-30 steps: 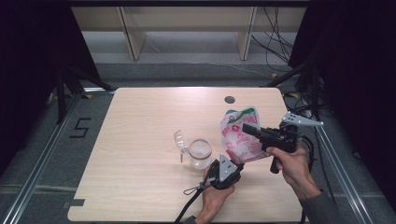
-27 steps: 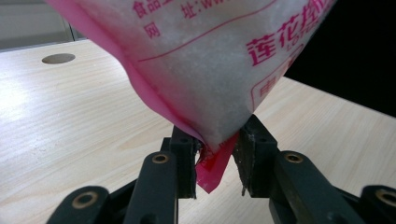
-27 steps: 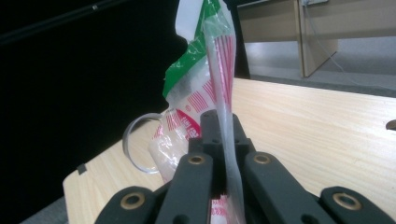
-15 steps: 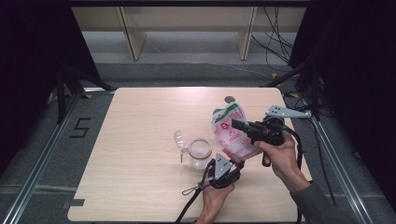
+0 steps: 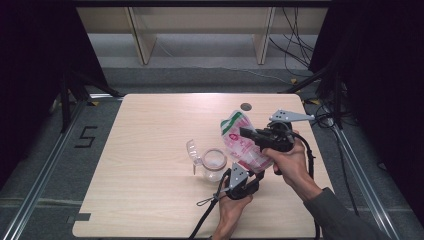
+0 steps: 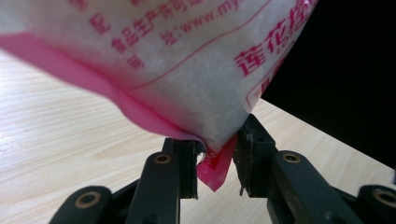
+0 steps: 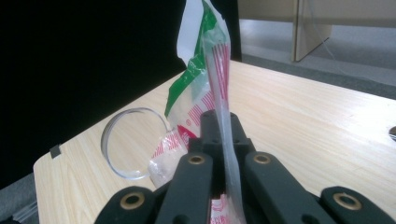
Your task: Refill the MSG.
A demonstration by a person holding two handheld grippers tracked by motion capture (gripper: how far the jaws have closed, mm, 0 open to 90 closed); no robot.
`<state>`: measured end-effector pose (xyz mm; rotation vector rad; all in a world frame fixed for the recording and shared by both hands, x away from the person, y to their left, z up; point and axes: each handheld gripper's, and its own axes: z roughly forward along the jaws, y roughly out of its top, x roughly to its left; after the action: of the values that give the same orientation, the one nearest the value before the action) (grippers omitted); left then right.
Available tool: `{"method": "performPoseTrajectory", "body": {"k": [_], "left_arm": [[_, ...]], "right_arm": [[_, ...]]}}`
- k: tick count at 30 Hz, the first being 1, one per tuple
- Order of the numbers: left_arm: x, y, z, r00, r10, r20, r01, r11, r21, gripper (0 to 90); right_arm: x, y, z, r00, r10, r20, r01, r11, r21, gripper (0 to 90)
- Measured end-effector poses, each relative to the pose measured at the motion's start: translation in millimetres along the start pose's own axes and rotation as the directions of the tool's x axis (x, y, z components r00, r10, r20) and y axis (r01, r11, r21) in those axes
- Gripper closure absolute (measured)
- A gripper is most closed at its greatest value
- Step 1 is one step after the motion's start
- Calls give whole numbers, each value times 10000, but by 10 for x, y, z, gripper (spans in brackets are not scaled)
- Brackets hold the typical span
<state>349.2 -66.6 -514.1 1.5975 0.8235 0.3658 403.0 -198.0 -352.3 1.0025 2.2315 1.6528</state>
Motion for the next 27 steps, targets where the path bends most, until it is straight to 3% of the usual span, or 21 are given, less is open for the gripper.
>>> {"method": "performPoseTrajectory", "body": {"k": [2,4,5,8,9,19,22,24,26,27], "left_arm": [[1,-2,3,9999,-73,107,74,9999,-125,713],[9,2,7,9997,-140,205,145,9996,-228,715],[11,4,9,9997,-137,183,142,9996,-259,715],[30,6,-1,9999,-13,160,18,9995,-315,718],[32,5,-4,9999,-31,153,36,9994,-330,719],[54,2,-7,9996,-94,265,107,9988,-475,724],[61,-2,-5,9994,-202,281,214,9988,-449,726],[63,-17,2,9991,-232,361,250,9984,-507,727],[66,-20,-2,9992,-252,304,265,9987,-424,728],[70,-23,-1,9989,-279,378,297,9985,-458,728]], "right_arm": [[52,13,17,9997,226,114,-229,9995,218,900],[44,33,52,10000,-57,65,56,9998,202,900],[66,38,55,9998,144,112,-148,9995,295,900],[68,62,110,9987,-507,104,504,9984,261,900],[97,67,111,9995,-274,155,267,9987,436,900],[141,100,266,9969,-765,190,747,9938,824,900],[162,97,298,9978,-579,312,545,9936,992,900],[152,91,346,9947,-996,249,965,9900,1027,900],[166,75,382,9959,-789,448,739,9918,1047,900],[148,78,394,9953,-896,356,853,9905,1078,900]]}}
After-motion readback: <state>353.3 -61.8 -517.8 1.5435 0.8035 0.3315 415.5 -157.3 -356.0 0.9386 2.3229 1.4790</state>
